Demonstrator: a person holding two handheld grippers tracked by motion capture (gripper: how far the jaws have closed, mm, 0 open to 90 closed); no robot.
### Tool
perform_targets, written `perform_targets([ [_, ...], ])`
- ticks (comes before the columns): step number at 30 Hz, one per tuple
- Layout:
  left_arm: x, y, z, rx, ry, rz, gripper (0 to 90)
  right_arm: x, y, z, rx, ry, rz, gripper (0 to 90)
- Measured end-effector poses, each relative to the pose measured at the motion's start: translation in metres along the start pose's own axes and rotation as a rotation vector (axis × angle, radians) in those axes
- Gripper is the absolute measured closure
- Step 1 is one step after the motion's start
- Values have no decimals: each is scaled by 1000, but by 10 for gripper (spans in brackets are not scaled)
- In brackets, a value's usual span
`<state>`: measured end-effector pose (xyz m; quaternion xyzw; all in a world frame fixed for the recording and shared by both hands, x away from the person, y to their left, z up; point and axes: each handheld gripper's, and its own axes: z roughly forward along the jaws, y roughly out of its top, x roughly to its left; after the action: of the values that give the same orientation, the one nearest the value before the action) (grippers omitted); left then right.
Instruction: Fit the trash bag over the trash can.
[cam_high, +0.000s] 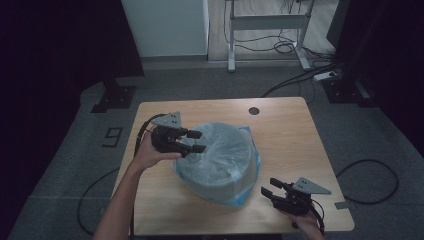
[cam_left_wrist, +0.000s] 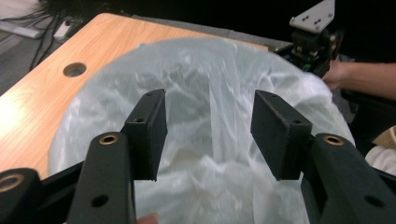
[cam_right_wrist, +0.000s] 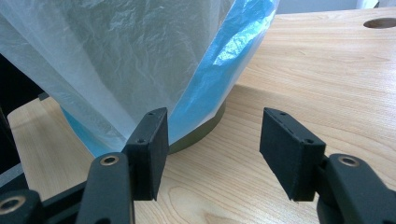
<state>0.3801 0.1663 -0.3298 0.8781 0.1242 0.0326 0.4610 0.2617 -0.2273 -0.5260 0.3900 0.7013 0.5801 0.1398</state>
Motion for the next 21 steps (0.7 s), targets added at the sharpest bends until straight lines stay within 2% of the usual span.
perform_targets([
  [4, 5, 12, 10, -5, -21, 11, 473, 1, 0, 1, 6, -4, -12, 420],
  [12, 9, 29, 30, 43, -64, 41, 544, 0, -1, 0, 7, -14, -14, 424],
  [14, 9, 32, 36, 66, -66, 51, 549, 0, -1, 0, 6, -14, -14, 424],
  [18, 10, 36, 47, 104, -72, 45, 554, 1, -2, -1, 2, -23, -19, 429],
  [21, 11, 38, 58, 161, -78, 42, 576, 3, -1, -1, -2, -28, -29, 435],
])
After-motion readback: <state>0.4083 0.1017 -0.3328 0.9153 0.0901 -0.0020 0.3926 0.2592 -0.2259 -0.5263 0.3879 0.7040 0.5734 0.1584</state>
